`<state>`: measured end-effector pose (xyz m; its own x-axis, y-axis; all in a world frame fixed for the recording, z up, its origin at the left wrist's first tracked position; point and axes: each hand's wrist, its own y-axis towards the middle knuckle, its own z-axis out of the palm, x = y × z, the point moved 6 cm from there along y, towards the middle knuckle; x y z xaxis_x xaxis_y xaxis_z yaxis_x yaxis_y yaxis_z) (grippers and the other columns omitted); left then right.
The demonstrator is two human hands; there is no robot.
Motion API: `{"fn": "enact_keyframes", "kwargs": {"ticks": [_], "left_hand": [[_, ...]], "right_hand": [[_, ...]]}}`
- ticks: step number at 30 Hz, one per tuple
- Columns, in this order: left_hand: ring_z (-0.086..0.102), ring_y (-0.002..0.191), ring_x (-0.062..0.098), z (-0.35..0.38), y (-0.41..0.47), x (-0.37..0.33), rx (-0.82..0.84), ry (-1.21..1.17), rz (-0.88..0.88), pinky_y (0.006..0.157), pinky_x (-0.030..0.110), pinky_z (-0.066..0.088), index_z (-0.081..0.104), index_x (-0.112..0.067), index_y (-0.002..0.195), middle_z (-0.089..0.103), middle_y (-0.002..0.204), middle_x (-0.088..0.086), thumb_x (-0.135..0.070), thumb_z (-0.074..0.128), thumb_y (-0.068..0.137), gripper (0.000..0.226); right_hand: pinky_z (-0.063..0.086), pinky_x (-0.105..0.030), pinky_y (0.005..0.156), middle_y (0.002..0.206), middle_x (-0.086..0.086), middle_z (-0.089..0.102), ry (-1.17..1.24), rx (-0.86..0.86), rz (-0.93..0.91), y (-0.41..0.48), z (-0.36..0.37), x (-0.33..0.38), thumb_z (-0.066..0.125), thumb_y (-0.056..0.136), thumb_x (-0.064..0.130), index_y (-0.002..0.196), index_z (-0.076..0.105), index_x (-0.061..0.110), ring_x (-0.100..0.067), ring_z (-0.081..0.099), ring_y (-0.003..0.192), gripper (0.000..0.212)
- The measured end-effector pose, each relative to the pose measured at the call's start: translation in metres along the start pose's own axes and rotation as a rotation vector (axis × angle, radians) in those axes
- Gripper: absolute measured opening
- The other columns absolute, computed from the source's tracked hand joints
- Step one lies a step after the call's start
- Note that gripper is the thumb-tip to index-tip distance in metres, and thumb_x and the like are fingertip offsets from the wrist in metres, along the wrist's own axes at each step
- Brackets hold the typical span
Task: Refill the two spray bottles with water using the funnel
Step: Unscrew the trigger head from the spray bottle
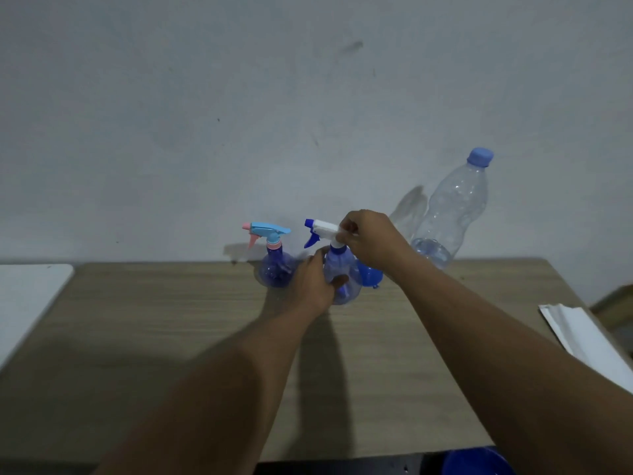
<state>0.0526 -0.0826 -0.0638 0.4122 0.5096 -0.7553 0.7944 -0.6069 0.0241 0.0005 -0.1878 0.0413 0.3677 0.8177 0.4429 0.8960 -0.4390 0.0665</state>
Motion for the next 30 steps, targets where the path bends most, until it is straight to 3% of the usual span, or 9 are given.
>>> {"fn": "enact_keyframes", "kwargs": {"ticks": [3,5,10,14,17,19,25,28,30], "left_hand": [[0.059,0.110,0.018,0.000,-0.028,-0.003,0.007,-0.009,-0.017,0.093,0.038,0.052,0.050,-0.021,0.127,0.062,0.121,-0.001,-0.039,0.077,0.078,0.059],[0.059,0.109,0.016,0.003,-0.053,0.001,0.035,-0.081,-0.025,0.090,0.036,0.053,0.049,-0.024,0.123,0.060,0.120,-0.004,-0.038,0.079,0.075,0.058],[0.059,0.114,0.013,0.023,-0.098,0.015,0.074,-0.316,-0.075,0.097,0.043,0.052,0.049,-0.031,0.118,0.061,0.122,-0.009,-0.030,0.083,0.070,0.058],[0.061,0.108,0.007,0.029,-0.119,0.013,0.074,-0.422,-0.087,0.095,0.034,0.052,0.056,-0.024,0.120,0.064,0.117,-0.010,-0.009,0.082,0.074,0.055],[0.065,0.102,0.010,0.031,-0.130,0.007,0.077,-0.446,-0.114,0.092,0.031,0.053,0.061,-0.027,0.112,0.066,0.105,-0.016,-0.001,0.081,0.073,0.051],[0.067,0.106,0.017,0.034,-0.135,0.008,0.072,-0.464,-0.150,0.091,0.030,0.054,0.064,-0.017,0.113,0.069,0.107,-0.008,0.002,0.078,0.073,0.047],[0.066,0.107,0.012,0.035,-0.143,0.009,0.057,-0.481,-0.178,0.090,0.029,0.056,0.061,-0.021,0.126,0.070,0.118,-0.003,0.000,0.075,0.078,0.054],[0.066,0.107,0.014,0.037,-0.143,0.012,0.072,-0.429,-0.185,0.085,0.028,0.056,0.061,-0.019,0.127,0.070,0.117,-0.001,0.001,0.068,0.078,0.053],[0.067,0.097,0.015,0.037,-0.143,0.013,0.063,-0.374,-0.164,0.076,0.023,0.052,0.066,-0.013,0.118,0.072,0.106,0.001,-0.003,0.070,0.078,0.042]], "right_hand": [[0.043,-0.023,0.066,0.095,-0.002,0.067,0.054,0.017,0.012,-0.031,-0.004,0.000,0.063,0.096,0.017,0.105,0.071,0.012,-0.016,0.058,0.083,0.013],[0.047,-0.025,0.069,0.094,0.001,0.068,0.102,0.026,0.033,-0.055,-0.005,-0.002,0.065,0.094,0.019,0.104,0.072,0.015,-0.017,0.061,0.086,0.012],[0.044,-0.023,0.069,0.089,0.005,0.070,0.179,0.060,0.025,-0.100,-0.002,-0.009,0.069,0.091,0.021,0.100,0.074,0.018,-0.013,0.062,0.083,0.011],[0.051,-0.029,0.075,0.087,0.008,0.070,0.276,0.039,0.038,-0.122,0.006,-0.021,0.072,0.087,0.022,0.091,0.070,0.021,-0.012,0.065,0.085,0.004],[0.045,-0.019,0.070,0.091,0.012,0.067,0.406,0.010,0.070,-0.139,0.018,-0.028,0.080,0.079,0.023,0.100,0.068,0.020,-0.006,0.063,0.084,0.024],[0.045,-0.015,0.068,0.093,0.013,0.066,0.521,-0.038,0.114,-0.150,0.031,-0.031,0.084,0.076,0.025,0.107,0.065,0.020,-0.002,0.063,0.082,0.037],[0.058,-0.040,0.076,0.087,-0.003,0.073,0.766,-0.261,0.269,-0.168,0.057,-0.042,0.084,0.077,0.027,0.097,0.069,0.012,-0.021,0.071,0.084,0.029],[0.058,-0.044,0.081,0.086,-0.003,0.075,0.807,-0.266,0.257,-0.168,0.061,-0.040,0.079,0.079,0.016,0.096,0.072,0.011,-0.021,0.071,0.085,0.019],[0.056,-0.050,0.084,0.085,-0.004,0.074,0.813,-0.237,0.208,-0.166,0.063,-0.039,0.073,0.082,0.015,0.095,0.072,0.013,-0.025,0.070,0.086,0.013]]}}
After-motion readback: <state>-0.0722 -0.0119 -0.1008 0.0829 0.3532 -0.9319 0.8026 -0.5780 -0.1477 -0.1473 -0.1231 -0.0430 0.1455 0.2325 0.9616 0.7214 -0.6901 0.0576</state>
